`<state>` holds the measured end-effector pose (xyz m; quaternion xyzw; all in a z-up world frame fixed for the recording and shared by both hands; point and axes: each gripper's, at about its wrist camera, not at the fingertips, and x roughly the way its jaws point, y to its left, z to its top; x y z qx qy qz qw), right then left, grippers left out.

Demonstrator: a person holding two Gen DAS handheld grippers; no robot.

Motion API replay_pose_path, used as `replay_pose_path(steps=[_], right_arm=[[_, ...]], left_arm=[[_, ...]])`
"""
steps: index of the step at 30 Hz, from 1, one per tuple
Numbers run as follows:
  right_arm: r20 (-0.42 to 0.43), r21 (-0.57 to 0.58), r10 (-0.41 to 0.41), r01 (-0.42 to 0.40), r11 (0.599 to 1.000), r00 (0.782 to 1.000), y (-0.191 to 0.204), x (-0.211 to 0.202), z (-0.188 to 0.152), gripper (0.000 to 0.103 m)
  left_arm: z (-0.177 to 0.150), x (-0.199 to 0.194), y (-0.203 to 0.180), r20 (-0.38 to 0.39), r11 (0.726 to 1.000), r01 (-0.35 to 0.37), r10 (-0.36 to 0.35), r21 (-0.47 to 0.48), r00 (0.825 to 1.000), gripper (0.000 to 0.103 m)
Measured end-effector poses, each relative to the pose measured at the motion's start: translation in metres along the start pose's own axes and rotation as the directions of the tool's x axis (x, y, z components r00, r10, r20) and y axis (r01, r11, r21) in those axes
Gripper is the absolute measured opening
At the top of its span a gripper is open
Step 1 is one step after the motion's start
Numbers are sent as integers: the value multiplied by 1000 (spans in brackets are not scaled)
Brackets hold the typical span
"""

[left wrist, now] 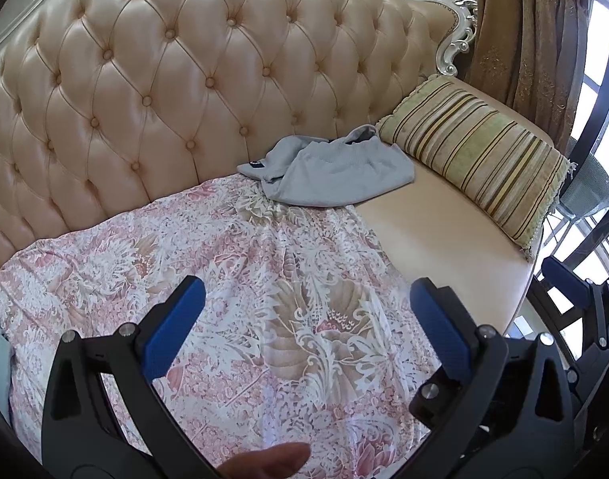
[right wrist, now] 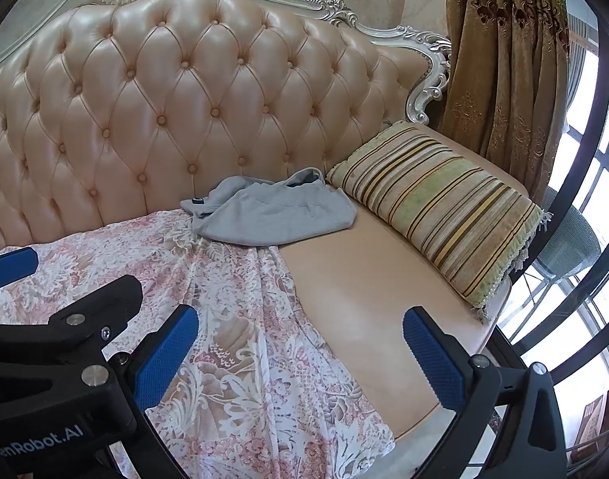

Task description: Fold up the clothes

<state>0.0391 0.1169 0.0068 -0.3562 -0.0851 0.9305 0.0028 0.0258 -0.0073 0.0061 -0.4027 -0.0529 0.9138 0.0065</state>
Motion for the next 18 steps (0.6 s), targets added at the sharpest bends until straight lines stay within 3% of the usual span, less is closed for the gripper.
replay_pose_path(steps=[18], right_arm=[[-33, -1, 4, -4, 1000, 999, 2, 22, -5, 103]], left_arm=[[1, 22, 4, -23, 1000, 0, 0, -16, 1000, 103]])
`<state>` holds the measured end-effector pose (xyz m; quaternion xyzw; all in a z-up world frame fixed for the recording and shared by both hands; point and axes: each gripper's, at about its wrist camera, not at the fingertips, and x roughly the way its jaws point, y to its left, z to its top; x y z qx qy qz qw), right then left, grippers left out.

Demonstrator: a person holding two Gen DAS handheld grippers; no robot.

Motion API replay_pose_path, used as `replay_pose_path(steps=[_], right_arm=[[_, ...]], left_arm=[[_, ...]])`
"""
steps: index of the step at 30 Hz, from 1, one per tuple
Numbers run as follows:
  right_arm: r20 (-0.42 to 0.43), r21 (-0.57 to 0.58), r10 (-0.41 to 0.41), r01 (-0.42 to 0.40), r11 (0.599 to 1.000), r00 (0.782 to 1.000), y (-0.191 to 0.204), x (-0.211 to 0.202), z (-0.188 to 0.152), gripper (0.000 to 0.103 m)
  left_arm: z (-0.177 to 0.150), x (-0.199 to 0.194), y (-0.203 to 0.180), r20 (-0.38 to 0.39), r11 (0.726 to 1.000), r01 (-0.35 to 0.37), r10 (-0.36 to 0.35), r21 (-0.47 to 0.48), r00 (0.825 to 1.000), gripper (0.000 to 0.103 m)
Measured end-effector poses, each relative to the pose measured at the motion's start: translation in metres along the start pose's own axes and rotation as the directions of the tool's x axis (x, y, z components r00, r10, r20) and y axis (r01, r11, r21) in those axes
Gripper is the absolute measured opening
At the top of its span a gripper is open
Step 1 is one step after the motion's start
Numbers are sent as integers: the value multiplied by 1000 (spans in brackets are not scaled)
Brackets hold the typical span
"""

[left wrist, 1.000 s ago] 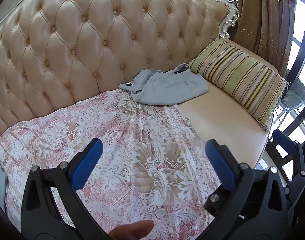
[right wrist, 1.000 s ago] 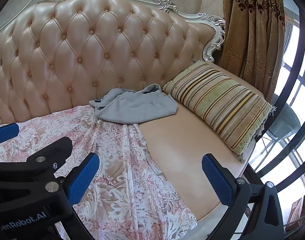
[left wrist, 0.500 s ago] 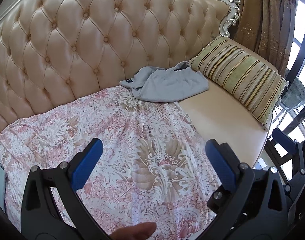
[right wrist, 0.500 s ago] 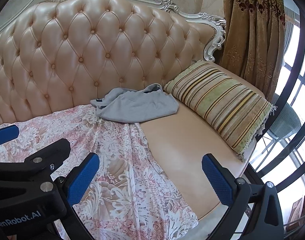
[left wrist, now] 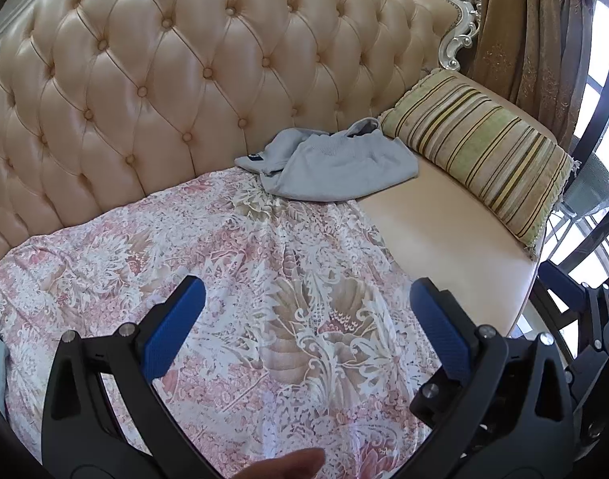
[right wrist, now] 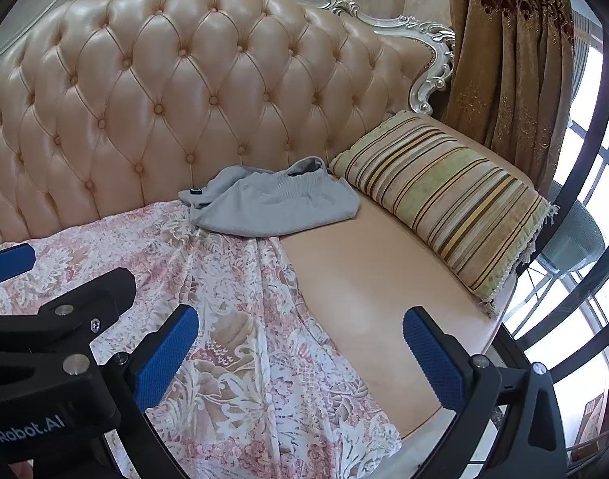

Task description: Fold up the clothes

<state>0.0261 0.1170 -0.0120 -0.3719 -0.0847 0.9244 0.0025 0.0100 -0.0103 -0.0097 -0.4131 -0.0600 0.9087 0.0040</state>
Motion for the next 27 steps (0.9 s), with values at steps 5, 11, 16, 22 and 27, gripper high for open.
replay_pose_path(steps=[5, 11, 16, 22, 27], right_arm=[[-22, -7, -3, 3, 1000, 1000, 3, 16, -2, 103], [-45, 6, 32, -32, 999, 998, -2, 41, -1, 103], [-138, 247, 218, -180, 952, 966, -40, 105, 10, 103], [-118, 629, 459, -291, 721, 881, -105, 233, 51, 101], [-179, 498, 343, -216, 840, 922, -106, 300, 122, 88]], left_arm=[[-1, 19, 3, -26, 1000, -3, 3, -9, 1000, 103], [-1, 39, 12, -33, 1000, -15, 14, -19, 999, 103], [-5, 52, 40, 30, 993, 63, -61, -104, 998, 103], [-15, 66, 69, -17, 988, 111, -114, -110, 993, 103], [-32, 78, 100, -35, 988, 120, -124, -101, 992, 103]])
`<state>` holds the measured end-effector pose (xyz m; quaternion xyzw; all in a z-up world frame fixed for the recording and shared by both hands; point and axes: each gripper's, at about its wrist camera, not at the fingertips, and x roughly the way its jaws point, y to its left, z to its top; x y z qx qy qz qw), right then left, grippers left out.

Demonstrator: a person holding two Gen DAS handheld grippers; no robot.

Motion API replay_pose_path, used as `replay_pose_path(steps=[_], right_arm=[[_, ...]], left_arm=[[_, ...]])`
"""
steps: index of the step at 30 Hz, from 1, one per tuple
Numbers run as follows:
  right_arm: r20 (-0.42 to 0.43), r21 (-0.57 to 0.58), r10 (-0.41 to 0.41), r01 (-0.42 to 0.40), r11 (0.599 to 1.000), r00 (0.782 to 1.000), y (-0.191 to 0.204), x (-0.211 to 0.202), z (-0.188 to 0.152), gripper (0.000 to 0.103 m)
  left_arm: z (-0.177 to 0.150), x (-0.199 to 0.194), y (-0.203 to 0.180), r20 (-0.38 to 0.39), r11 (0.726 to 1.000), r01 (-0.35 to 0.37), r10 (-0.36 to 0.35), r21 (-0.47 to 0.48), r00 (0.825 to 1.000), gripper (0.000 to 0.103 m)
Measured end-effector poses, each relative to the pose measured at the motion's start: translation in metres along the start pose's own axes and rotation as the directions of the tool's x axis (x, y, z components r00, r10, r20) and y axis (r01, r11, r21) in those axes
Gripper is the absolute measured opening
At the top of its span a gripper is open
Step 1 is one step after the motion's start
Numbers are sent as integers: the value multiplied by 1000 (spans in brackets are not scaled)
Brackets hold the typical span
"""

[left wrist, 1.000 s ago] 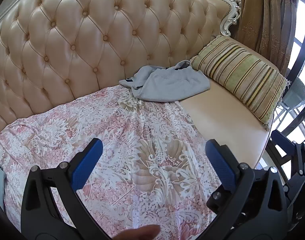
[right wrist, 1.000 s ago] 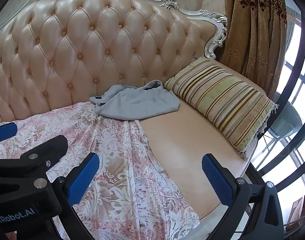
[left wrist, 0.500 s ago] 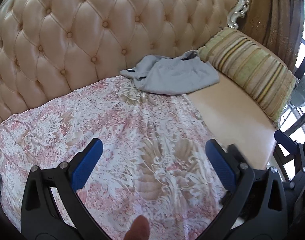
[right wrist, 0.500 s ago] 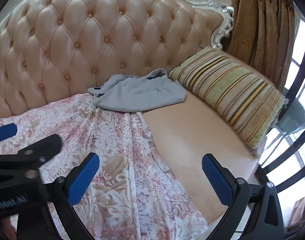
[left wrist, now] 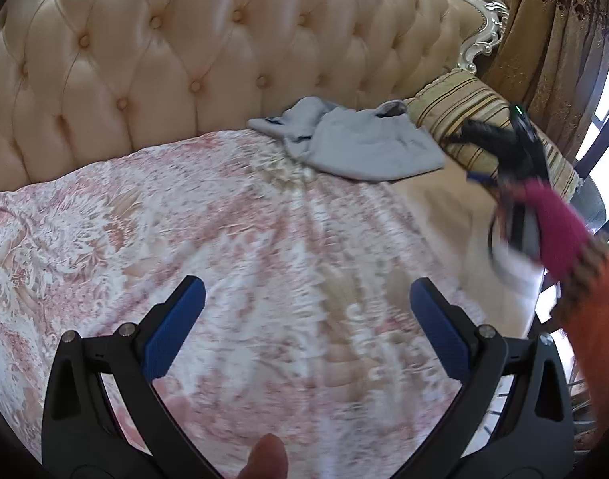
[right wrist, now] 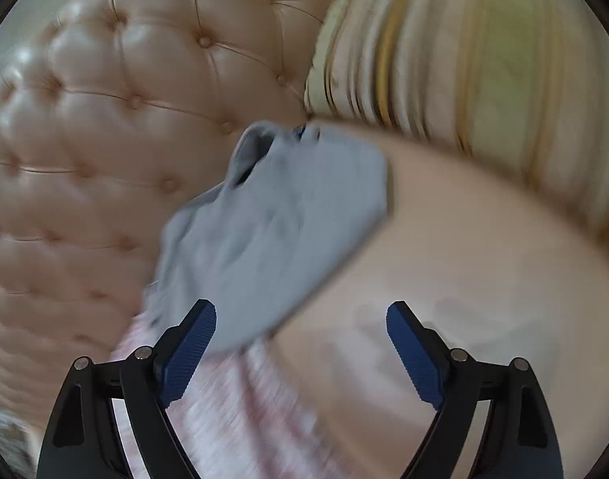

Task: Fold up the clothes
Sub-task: 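Reach the right gripper to the grey sweatshirt and grasp its cuff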

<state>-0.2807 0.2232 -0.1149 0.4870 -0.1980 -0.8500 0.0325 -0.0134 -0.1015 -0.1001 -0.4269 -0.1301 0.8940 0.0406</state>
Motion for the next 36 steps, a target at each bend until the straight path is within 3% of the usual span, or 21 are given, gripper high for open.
replay_pose_path(steps=[6, 12, 16, 18, 20, 21, 22, 24, 29, 32, 36], right_arm=[[0, -188, -139, 136, 973, 990, 19, 60, 65, 88], [-32, -244, -221, 207, 947, 975, 6, 103, 73, 88], [-63, -276, -234, 208, 938, 970, -8, 123, 74, 90], [-37, -316, -204, 182, 931, 978, -8, 126, 72, 91], [-29, -346, -173, 153, 926, 984, -8, 127, 69, 82], [-27, -338, -107, 92, 937, 994, -11, 123, 68, 59], [-39, -312, -47, 32, 949, 998, -14, 119, 68, 43], [-36, -278, 39, -47, 959, 999, -19, 107, 62, 30], [83, -308, 167, -134, 942, 983, -13, 54, 35, 27], [136, -406, 246, -173, 897, 960, 9, 9, 11, 27], [147, -519, 284, -170, 838, 947, 49, -34, -24, 27]], left_arm=[[3, 18, 15, -25, 1000, -25, 25, 19, 999, 103], [60, 74, -17, -44, 988, -37, 44, 149, 998, 103], [94, 125, -34, -81, 984, -31, 46, 174, 996, 103], [106, 148, -41, -108, 982, -26, 47, 190, 993, 103], [117, 174, -48, -144, 976, -28, 60, 215, 988, 103], [122, 186, -51, -161, 974, -31, 68, 224, 985, 103], [126, 196, -51, -176, 974, -34, 75, 225, 982, 103], [134, 214, -49, -201, 979, -30, 72, 202, 977, 103], [152, 233, -43, -206, 986, -52, 84, 158, 975, 103], [157, 218, -50, -152, 985, -47, 72, 164, 986, 103], [159, 202, -63, -112, 976, -50, 75, 211, 991, 103]])
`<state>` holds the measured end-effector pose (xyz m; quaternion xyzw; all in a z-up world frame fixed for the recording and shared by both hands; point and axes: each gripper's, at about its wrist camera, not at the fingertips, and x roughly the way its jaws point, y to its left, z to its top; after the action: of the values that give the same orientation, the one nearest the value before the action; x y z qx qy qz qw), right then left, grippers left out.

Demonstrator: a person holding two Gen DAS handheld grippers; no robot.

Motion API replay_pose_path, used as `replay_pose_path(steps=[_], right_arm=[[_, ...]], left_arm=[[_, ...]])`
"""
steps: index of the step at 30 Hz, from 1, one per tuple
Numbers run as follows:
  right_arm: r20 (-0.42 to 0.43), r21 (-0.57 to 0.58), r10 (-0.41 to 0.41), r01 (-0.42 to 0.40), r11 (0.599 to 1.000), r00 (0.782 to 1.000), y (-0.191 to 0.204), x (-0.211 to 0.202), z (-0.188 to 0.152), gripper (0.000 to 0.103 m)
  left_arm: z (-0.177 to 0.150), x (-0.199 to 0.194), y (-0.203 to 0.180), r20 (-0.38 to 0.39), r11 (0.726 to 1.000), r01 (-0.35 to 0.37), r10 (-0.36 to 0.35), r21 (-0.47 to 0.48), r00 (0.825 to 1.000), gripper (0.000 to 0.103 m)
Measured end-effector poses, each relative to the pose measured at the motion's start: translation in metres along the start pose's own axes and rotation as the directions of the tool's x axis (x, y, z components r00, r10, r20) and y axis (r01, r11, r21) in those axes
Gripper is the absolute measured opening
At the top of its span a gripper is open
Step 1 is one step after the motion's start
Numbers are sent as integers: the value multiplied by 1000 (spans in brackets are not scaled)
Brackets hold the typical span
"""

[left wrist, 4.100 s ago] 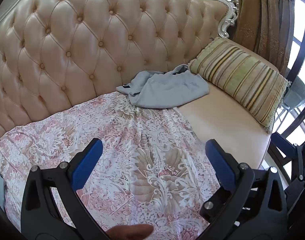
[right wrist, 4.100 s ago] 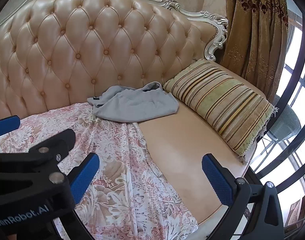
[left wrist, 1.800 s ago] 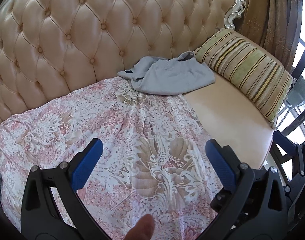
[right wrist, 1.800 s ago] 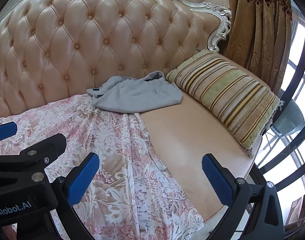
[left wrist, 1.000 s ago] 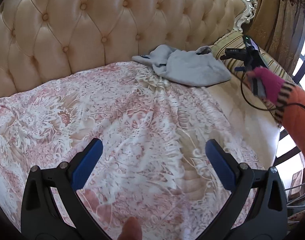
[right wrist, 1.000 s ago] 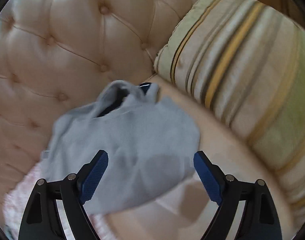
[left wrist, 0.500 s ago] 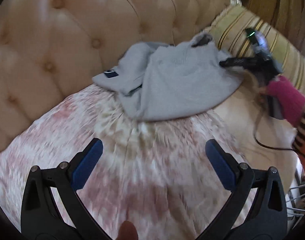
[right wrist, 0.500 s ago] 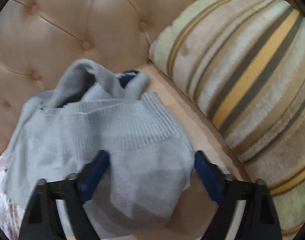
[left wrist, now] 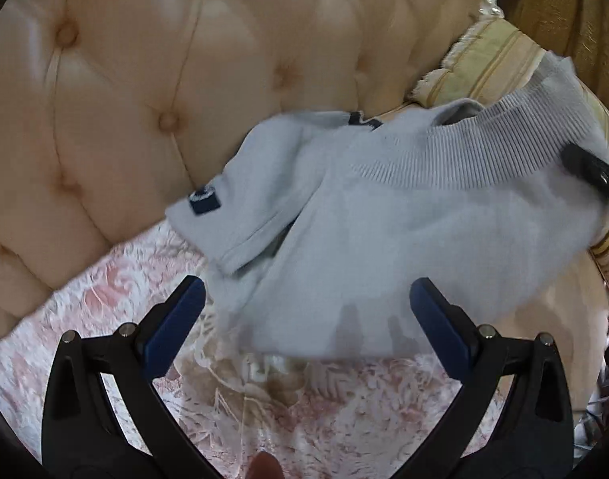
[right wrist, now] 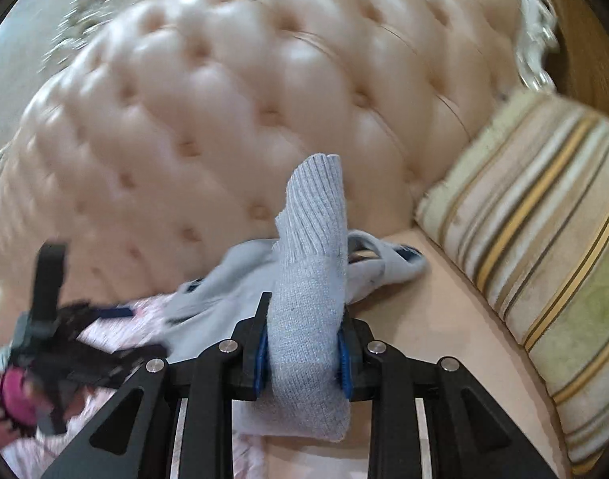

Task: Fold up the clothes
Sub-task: 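Reach the right gripper to the grey sweatshirt and grasp its cuff, then lift the sweatshirt with the right gripper while the left gripper grasps its hem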

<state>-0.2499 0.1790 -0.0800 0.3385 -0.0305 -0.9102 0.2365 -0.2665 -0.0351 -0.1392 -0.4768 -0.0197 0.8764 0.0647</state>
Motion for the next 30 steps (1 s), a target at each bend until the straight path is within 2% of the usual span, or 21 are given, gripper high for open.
replay_pose_path(steps=[3, 5, 6, 10, 12, 15, 20, 21, 23, 24, 25, 26, 28, 30], right_arm=[[3, -33, -4, 4, 999, 1000, 15, -20, -12, 27], [3, -9, 5, -5, 1000, 1000, 20, -40, -28, 27], [-4, 0, 1, -1, 1000, 1000, 20, -44, -36, 27], [-46, 77, 9, -5, 997, 999, 16, -51, -77, 27], [-68, 114, 13, -5, 993, 998, 11, -47, -97, 27], [-52, 172, 28, -19, 985, 998, 1, -47, -108, 27], [-26, 180, 32, -27, 983, 999, -3, -47, -106, 28], [-24, 186, 36, -31, 982, 999, -3, -46, -107, 28], [-25, 193, 38, -33, 981, 999, -3, -46, -111, 28], [-28, 201, 40, -34, 979, 999, -5, -45, -114, 28], [-31, 209, 43, -35, 977, 999, -7, -45, -117, 28], [-34, 222, 44, -35, 974, 998, -8, -43, -120, 28], [-39, 231, 42, -32, 973, 998, -10, -40, -125, 28], [-37, 235, 43, -33, 971, 998, -10, -40, -127, 29]], left_arm=[[2, -2, 3, -21, 999, 44, -44, -2, 999, 102], [0, -1, 8, -40, 996, 84, -85, -19, 996, 89], [-1, 1, 9, -54, 995, 96, -96, -14, 994, 88], [-1, 16, -2, -136, 988, 131, -119, 84, 984, 79], [0, 23, -13, -142, 980, 133, -112, 145, 983, 79], [2, 29, -17, -128, 970, 150, -127, 193, 984, 79], [11, 49, -9, -152, 961, 192, -163, 199, 975, 78], [11, 53, -8, -165, 957, 209, -177, 200, 970, 75], [12, 68, -15, -195, 947, 227, -184, 227, 963, 59], [12, 75, -20, -198, 942, 216, -168, 256, 966, 52], [11, 78, -23, -199, 938, 205, -153, 279, 968, 39], [10, 81, -25, -202, 934, 198, -142, 297, 969, 29], [8, 81, -25, -202, 933, 194, -136, 304, 970, 21], [6, 78, -28, -196, 931, 181, -122, 317, 973, 20]])
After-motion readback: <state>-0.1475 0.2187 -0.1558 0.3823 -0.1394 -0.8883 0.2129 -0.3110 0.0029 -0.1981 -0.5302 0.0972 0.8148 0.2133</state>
